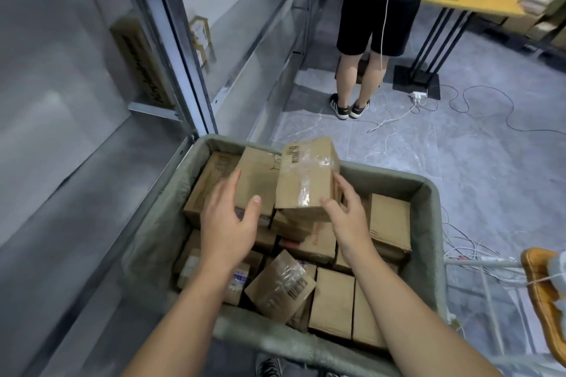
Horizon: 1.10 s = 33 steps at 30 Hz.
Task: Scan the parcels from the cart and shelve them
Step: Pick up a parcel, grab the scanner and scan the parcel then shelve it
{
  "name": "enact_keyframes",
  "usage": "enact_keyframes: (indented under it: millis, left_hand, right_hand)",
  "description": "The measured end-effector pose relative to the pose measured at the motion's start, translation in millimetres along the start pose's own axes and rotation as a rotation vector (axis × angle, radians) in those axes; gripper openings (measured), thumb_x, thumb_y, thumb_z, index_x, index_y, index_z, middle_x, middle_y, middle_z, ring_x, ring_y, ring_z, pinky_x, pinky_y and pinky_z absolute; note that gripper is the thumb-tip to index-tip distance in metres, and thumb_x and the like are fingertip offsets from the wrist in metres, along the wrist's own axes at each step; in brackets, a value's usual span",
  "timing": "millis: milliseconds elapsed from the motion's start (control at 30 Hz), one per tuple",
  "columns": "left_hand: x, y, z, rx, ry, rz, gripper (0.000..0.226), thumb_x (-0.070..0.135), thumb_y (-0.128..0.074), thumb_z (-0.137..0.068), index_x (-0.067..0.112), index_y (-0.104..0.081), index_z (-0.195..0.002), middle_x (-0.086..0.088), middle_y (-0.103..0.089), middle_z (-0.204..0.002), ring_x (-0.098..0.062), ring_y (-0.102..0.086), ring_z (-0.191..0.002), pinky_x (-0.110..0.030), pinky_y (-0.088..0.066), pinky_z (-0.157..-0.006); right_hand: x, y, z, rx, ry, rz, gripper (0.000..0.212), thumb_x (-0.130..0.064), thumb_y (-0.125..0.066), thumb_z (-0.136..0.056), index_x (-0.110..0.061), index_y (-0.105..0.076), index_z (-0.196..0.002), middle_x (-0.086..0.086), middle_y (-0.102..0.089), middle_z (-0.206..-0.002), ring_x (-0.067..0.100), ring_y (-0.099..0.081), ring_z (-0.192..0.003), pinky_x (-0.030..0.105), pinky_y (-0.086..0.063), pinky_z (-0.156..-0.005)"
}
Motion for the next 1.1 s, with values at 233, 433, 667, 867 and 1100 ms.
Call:
enact_keyframes:
  millis: [233,433,667,867,1100]
  left_hand:
    - [-11,10,5,0.023,-0.003,0.075,0.067,0.045,-0.055,-0.091,0.03,-0.041,-0.154,0.008,-0.047,-0.155,-0.009,-0.04,-0.144,-0.045,-0.035,-0.119]
    - [-15,11,2,0.028,-0.01,0.103,0.062,0.038,-0.06,-0.096,0.027,-0.041,-0.154,0.006,-0.048,-0.155,-0.01,-0.041,-0.144,-0.044,-0.035,-0.12]
    - [-18,18,1,0.023,-0.017,0.114,0.059,0.029,-0.06,-0.101,0.029,-0.038,-0.156,0.007,-0.046,-0.156,-0.008,-0.039,-0.145,-0.039,-0.034,-0.12]
    - [-24,25,0,0.023,-0.023,0.109,0.067,0.046,-0.053,-0.092,0.03,-0.038,-0.156,0.009,-0.045,-0.156,-0.007,-0.039,-0.144,-0.038,-0.034,-0.12]
    - [-25,32,7,0.063,-0.035,0.086,0.059,0.03,-0.061,-0.101,0.025,-0.04,-0.155,0.006,-0.045,-0.156,-0.01,-0.038,-0.144,-0.038,-0.033,-0.12]
  right_hand:
    - [-5,-4,-5,-0.117,-0.038,0.008,0.057,-0.037,-0.055,-0.09,-0.065,-0.04,-0.138,-0.012,-0.043,-0.154,0.01,-0.042,-0.139,0.042,-0.035,-0.117]
    - [-15,-4,-13,-0.06,0.089,0.282,0.067,-0.02,-0.051,-0.097,-0.047,-0.028,-0.154,-0.014,-0.029,-0.16,0.008,-0.03,-0.145,0.037,-0.029,-0.119]
    - [-29,-32,-22,-0.088,0.007,0.757,0.089,-0.069,-0.059,-0.084,-0.035,-0.021,-0.157,-0.003,-0.001,-0.168,0.031,-0.012,-0.151,0.053,-0.026,-0.118]
    - [-37,-54,-30,-0.003,-0.05,1.018,0.1,-0.073,-0.066,-0.076,-0.029,-0.019,-0.153,0.016,-0.01,-0.162,0.041,-0.026,-0.141,0.057,-0.032,-0.11]
    - [-38,-39,-25,-0.118,-0.049,0.777,0.092,-0.043,-0.069,-0.085,-0.051,-0.009,-0.155,0.013,-0.016,-0.157,0.043,-0.026,-0.136,0.052,-0.032,-0.112]
Point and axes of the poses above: each hand's wrist, its own z-axis away from the middle knuckle, its own y-axis out of the back of the hand, x = y × z, the point moved 3 cm from there along -z, towards the middle knuckle
